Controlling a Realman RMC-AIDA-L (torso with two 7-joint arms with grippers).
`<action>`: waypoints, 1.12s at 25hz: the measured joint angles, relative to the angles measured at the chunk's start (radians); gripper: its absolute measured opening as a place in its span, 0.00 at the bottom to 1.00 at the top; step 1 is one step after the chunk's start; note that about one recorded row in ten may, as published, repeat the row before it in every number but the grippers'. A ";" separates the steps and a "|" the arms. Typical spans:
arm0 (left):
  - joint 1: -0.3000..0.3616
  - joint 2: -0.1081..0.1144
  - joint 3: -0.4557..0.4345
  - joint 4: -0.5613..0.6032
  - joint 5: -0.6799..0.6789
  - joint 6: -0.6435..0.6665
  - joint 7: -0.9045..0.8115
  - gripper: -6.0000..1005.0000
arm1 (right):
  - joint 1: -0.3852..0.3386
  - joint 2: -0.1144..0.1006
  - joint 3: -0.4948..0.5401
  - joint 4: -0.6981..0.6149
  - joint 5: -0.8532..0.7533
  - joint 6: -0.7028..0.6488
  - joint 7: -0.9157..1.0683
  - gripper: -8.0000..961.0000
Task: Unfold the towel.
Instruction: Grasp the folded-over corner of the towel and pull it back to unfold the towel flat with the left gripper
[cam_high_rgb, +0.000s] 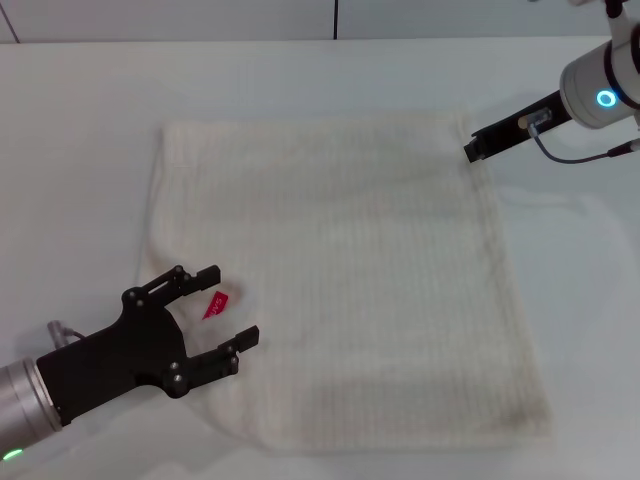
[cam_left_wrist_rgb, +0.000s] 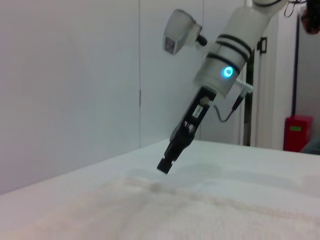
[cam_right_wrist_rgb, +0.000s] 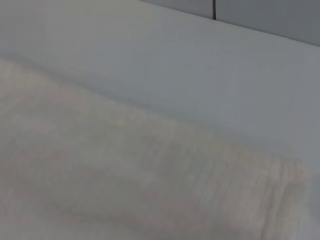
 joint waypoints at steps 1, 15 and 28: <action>0.000 0.000 0.000 0.000 0.000 0.000 0.000 0.81 | 0.000 0.000 0.000 0.000 0.000 0.000 0.000 0.01; 0.033 0.005 0.014 0.026 0.000 -0.018 -0.028 0.78 | 0.005 0.001 -0.002 0.004 0.000 0.005 -0.002 0.01; 0.036 0.003 0.018 0.026 -0.007 -0.012 -0.017 0.59 | 0.006 0.001 -0.001 0.007 0.000 0.002 -0.002 0.01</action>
